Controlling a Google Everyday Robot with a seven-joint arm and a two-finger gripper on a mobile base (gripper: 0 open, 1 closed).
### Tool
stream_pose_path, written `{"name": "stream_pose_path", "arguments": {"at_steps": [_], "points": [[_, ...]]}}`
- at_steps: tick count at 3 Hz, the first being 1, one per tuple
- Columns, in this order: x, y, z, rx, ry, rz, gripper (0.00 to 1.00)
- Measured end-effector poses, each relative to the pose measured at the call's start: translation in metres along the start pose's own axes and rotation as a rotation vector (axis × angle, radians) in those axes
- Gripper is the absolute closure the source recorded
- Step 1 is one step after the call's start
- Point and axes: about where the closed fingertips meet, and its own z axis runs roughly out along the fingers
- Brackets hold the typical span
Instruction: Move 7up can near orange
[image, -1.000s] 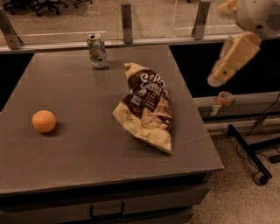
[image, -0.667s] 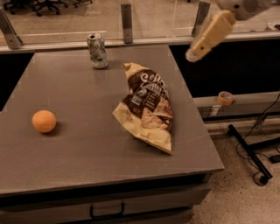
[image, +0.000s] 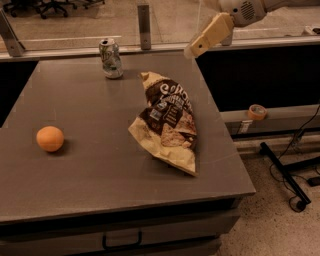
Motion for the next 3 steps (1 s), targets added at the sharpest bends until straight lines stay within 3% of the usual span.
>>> {"name": "stream_pose_path", "arguments": {"at_steps": [1,2,3], "points": [[0.001,0.000,0.006,0.008,0.017,0.010,0.00],[0.012,0.001,0.039,0.021,0.013,0.077,0.00],[0.025,-0.009,0.095,0.043,-0.019,0.184,0.00]]}}
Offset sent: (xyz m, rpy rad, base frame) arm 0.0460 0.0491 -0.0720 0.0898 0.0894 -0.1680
